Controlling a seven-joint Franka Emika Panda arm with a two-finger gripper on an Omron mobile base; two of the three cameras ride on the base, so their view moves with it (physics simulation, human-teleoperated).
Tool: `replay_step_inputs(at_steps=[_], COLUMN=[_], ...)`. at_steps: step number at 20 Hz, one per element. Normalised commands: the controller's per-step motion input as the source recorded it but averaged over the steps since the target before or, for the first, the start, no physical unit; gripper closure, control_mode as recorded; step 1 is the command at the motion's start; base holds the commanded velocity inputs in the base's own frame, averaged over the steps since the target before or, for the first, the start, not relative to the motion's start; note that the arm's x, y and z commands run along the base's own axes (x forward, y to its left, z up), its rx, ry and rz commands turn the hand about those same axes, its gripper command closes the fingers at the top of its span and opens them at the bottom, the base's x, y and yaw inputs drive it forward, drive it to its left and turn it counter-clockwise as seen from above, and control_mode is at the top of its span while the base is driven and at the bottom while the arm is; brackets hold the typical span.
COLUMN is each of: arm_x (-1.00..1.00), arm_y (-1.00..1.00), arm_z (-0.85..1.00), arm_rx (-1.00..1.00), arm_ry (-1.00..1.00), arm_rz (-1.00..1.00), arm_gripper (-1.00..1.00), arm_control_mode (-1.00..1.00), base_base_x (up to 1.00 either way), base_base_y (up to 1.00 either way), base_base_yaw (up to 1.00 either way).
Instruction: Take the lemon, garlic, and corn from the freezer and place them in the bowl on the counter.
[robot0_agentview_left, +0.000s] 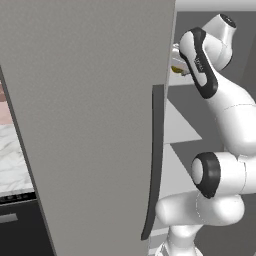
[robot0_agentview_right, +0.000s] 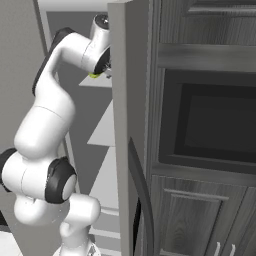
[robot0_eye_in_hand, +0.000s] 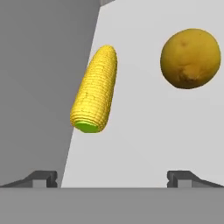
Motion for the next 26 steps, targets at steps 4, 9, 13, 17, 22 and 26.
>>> replay_step_inputs(at_steps=[4,9,13,17,22,26], arm_x=[0.31,0.21,0.11,0.2,0.2,0.27], arm_y=[0.04,0.11,0.09,0.0,0.0,0.0], arm_z=[-0.05,-0.13,-0.05,-0.03,-0.09,-0.12], arm_rx=[0.09,0.04,0.05,0.09,0.0,0.0], arm_ry=[0.05,0.08,0.13,0.04,-0.02,0.0], arm_rz=[0.0,0.0,0.01,0.01,0.0,0.0], arm_gripper=[-1.0,-1.0,-1.0,-1.0,-1.0,-1.0], arm_control_mode=[-1.0,-1.0,-1.0,-1.0,-1.0,-1.0], base_base_x=[0.0,0.0,0.0,0.0,0.0,0.0], base_base_y=[0.0,0.0,0.0,0.0,0.0,0.0], base_base_yaw=[0.0,0.0,0.0,0.0,0.0,0.0])
